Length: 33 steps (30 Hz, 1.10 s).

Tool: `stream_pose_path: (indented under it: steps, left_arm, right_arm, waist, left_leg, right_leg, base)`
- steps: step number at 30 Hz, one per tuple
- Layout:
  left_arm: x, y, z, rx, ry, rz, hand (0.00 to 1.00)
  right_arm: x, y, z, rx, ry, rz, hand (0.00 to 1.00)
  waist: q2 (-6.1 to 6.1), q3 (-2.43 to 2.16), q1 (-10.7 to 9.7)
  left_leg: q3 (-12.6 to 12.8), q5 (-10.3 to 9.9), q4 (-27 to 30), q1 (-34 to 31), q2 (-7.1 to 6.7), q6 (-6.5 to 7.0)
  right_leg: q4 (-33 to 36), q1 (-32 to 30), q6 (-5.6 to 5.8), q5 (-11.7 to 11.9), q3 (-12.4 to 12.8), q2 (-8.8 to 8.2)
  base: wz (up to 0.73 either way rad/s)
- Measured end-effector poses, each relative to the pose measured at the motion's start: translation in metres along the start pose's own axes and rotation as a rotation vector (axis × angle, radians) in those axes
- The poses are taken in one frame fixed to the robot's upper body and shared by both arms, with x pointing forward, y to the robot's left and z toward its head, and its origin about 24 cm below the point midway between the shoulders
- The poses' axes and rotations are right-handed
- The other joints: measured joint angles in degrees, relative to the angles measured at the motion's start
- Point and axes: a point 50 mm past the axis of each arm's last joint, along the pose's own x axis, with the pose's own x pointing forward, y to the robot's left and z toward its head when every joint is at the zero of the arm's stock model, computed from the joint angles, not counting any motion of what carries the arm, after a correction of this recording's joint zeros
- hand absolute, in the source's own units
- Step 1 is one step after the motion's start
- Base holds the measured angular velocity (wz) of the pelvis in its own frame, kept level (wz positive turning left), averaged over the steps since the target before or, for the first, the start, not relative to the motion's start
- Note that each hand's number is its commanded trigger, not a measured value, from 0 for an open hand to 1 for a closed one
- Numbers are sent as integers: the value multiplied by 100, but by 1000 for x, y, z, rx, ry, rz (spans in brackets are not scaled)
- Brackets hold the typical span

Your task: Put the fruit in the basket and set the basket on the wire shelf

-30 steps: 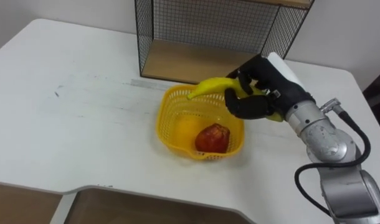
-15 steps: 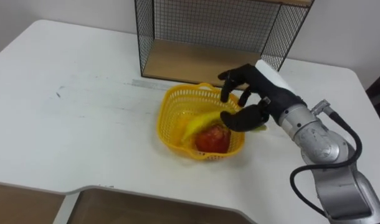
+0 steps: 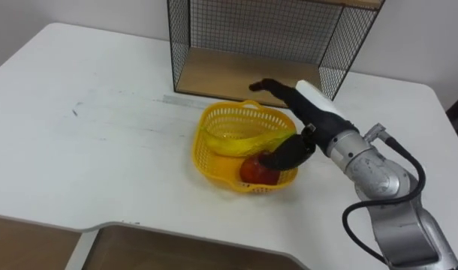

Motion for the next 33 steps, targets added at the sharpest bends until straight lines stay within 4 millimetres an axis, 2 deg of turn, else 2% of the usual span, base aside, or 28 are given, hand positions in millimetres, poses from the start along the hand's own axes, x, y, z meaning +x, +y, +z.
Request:
stream_pose_path:
  steps: [7, 15, 18, 24, 25, 27, 30, 31, 33]
  left_arm:
    - [0, -1, -2, -7, 11, -7, 0]
    - [0, -2, -7, -6, 29, 29, 0]
    - [0, -1, -12, -26, 40, 51, 0]
    - [-5, -10, -38, -217, 122, 51, 0]
    - [-6, -12, -45, -243, 148, 55, 0]
    - [-8, -16, -50, -316, 177, 61, 0]
    - [-11, -17, -63, -578, 254, 115, 0]
    - [-11, -16, -64, -636, 265, 130, 0]
    - [-12, -10, -69, -906, 310, 200, 0]
  right_arm:
    - [0, 1, 0, 12, -4, 4, 0]
    - [1, 0, 3, 102, -38, -44, 0]
    - [1, -2, 4, 172, -60, -96, 0]
    - [-10, -12, -16, 377, -38, -251, 0]
    - [-12, -13, -19, 397, -28, -278, 0]
    - [-15, -16, -23, 422, -15, -326, 0]
    - [-23, -22, -34, 484, 18, -429, 0]
    - [-25, -22, -36, 506, 23, -446, 0]
    - [-33, -22, -50, 575, 71, -510, 0]
  waist:
    - [17, 10, -5]
    - [-20, -16, -38]
    - [-21, -17, -125]
    - [15, -29, -304]
    - [52, -44, -329]
    - [127, -42, -403]
    - [244, -86, -463]
    - [271, -81, -465]
    - [319, -70, -513]
  left_leg:
    - [-3, 0, 2, -13, -1, 0]
    - [-15, 0, -7, -10, -6, 0]
    - [-41, 0, -3, -13, -7, 1]
    - [-49, -1, -9, 23, -12, 3]
    - [-43, -1, -13, 31, -12, 3]
    - [-41, 0, -10, 33, -11, 4]
    - [-53, 13, -11, 45, -11, 8]
    - [-50, 15, -13, 58, -11, 6]
    - [-66, 16, -17, 123, -14, 6]
  right_leg:
    - [-1, 12, 0, 0, 2, 0]
    - [-5, 26, 1, 0, -11, -2]
    - [-6, 38, 3, 2, -72, -6]
    - [-17, 77, 23, 14, -88, -10]
    - [-17, 76, 23, 14, -80, -10]
    - [-23, 78, 23, 14, -65, -10]
    - [-24, 92, 24, 14, -85, -14]
    - [-24, 102, 24, 14, -79, -13]
    - [-31, 186, 24, 14, -114, -16]
  base:
    - [0]
    - [1]
    - [6]
    - [0]
    - [-6]
    - [-2]
    - [0]
    - [0]
    - [5]
